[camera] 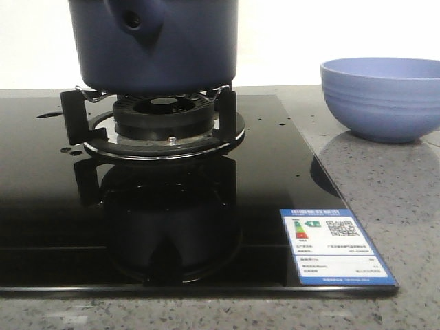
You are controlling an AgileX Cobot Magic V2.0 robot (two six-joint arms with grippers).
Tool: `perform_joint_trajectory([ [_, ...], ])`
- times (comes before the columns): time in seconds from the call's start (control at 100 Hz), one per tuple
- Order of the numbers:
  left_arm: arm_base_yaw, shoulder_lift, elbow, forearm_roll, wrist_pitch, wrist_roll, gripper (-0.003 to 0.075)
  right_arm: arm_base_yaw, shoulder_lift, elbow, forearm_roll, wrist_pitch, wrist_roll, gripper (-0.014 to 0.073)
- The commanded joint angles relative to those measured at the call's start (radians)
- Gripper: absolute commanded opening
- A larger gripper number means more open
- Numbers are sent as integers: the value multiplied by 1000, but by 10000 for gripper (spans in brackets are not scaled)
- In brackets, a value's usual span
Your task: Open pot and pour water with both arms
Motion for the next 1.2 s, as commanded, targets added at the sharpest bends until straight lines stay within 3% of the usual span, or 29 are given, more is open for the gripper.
perform_joint_trajectory([
  [0.0,-5,-20,-92,53,27,31,-20,-3,-4,-76,-10,-6,-17,-49],
  [0.11,-5,25,-213,137,175,121,-20,-3,57,-157,-23,87,-44,-49],
  [0.27,-5,144,-395,116,396,290,-20,0,205,-310,-23,238,-184,-49],
  [0.37,-15,216,-499,98,496,345,-20,44,290,-400,-4,266,-188,-50],
  [0.63,-194,311,-599,69,487,445,-13,174,391,-569,-4,292,-331,-33],
  [0.74,-248,340,-607,10,465,445,87,204,411,-602,-4,290,-339,99],
  [0.85,-284,375,-609,-45,440,445,302,220,422,-613,-4,269,-340,416],
  [0.92,-300,394,-609,-66,423,450,416,225,427,-613,-4,269,-340,541],
  [1.0,-313,415,-609,-116,423,508,476,226,428,-613,4,269,-340,547],
  [1.19,-329,497,-615,-363,415,821,425,226,431,-613,6,231,-348,454],
])
